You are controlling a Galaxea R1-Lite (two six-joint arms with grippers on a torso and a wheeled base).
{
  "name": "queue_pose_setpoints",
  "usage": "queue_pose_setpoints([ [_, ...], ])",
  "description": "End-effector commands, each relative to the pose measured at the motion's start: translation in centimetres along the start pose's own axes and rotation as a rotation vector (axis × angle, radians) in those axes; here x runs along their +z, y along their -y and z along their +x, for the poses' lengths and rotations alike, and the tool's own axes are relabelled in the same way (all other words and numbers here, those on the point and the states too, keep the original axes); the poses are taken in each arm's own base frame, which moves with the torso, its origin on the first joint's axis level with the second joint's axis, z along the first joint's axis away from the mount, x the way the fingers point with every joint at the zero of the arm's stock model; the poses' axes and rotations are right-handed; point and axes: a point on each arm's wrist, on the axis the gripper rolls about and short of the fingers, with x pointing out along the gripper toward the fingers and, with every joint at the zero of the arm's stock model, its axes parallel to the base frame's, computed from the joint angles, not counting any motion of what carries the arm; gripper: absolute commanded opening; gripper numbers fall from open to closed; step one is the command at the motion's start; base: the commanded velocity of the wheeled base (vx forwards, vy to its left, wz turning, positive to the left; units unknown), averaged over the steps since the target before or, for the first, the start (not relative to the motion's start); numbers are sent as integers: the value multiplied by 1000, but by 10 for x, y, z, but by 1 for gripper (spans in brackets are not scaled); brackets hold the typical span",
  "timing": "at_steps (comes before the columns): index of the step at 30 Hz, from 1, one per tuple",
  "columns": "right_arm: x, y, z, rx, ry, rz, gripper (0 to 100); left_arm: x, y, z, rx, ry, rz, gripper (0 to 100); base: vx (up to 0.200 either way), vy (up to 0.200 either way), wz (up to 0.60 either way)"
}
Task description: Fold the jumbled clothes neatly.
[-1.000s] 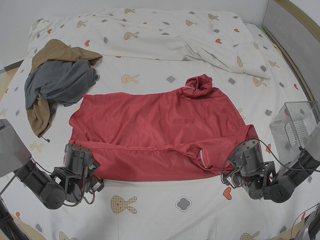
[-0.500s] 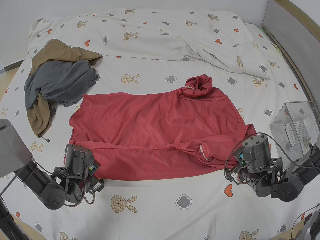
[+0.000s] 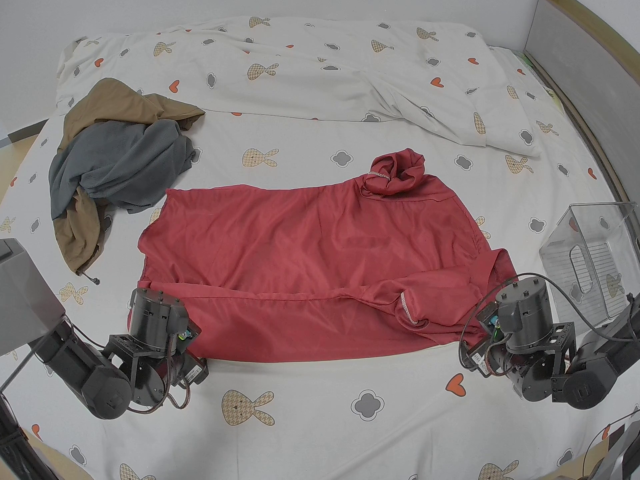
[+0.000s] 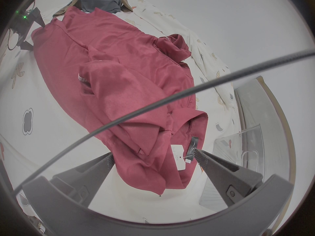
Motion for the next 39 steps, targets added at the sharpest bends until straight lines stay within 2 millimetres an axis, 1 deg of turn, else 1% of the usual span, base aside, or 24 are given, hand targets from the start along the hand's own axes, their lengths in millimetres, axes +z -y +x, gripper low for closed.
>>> queue_pose_setpoints([
  [1,0,5,0,-11,-1,13,100,-1,1,1,-1,-4,2,100,0,0,0],
  [5,-1,7,6,-23,-18,22,100,0,1,1,-1,-3,2,100,0,0,0],
  [10,0,8,8,-25,-15,27,100,0,1,1,-1,-3,2,100,0,0,0],
  [15,-2,3,7,-13,-22,14,100,0,1,1,-1,-4,2,100,0,0,0],
  [16,-4,-1,9,-6,-33,5,100,0,1,2,-2,-5,3,100,0,0,0],
  [17,-4,-2,9,-4,-34,2,0,0,1,2,-2,-5,3,100,0,0,0],
  [18,-7,-5,10,4,-43,-9,0,0,1,2,-2,-5,3,100,0,0,0],
  [23,-11,-7,10,12,-55,-12,0,-1,1,2,-1,-9,1,100,0,0,0],
  [39,-12,-6,11,7,-60,-7,0,-1,0,2,2,-8,-6,100,0,0,0],
])
